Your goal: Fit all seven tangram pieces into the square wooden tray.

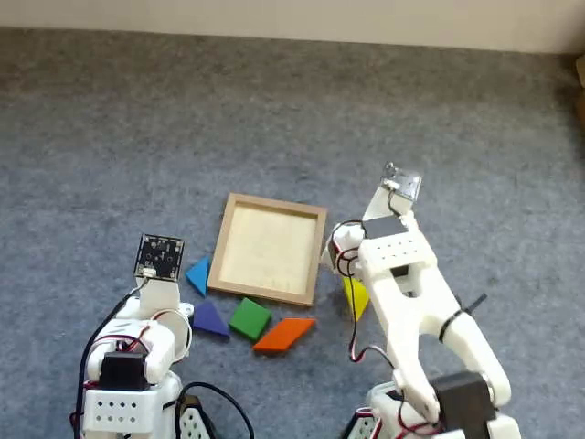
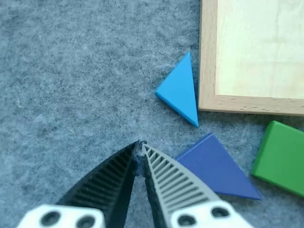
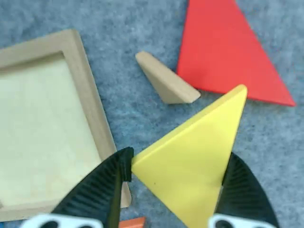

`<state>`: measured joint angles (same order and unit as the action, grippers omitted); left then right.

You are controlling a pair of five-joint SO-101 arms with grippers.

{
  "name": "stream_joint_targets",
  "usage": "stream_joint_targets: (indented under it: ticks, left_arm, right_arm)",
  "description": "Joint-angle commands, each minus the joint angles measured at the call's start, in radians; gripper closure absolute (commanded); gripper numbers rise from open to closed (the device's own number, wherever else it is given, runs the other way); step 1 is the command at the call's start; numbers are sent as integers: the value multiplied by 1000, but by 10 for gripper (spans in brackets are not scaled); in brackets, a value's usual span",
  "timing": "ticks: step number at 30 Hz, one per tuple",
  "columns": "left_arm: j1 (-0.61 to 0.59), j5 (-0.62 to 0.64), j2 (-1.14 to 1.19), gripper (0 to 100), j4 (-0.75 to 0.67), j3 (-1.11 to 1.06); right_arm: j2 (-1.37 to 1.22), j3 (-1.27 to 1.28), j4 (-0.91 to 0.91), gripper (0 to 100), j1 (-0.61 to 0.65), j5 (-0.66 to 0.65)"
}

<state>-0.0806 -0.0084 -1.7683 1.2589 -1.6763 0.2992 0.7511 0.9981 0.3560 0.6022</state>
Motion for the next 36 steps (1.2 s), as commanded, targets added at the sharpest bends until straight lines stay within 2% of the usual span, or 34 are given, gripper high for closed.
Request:
stream_joint_targets:
  ticks: [1,6,18,23,28,36]
  left_arm:
    - [-10,5,-53,993,5,-19]
    - [-10,5,-53,993,5,-19]
    - [-10,5,-53,993,5,-19]
    - [-10,5,-53,993,5,-19]
    - [-10,5,-53,993,5,-19]
    - [-10,5,-53,993,5,-19]
  right_arm:
    - [99,-7,10,808,-7,-38]
    - [143,-12,5,808,42,-129]
    - [134,-136,-33,810,191,-130]
    - [-24,-199,-133,810,249,-130]
    - [-206,-295,-143,810,278,-127]
    - [-286,-351,-147,809,282,-123]
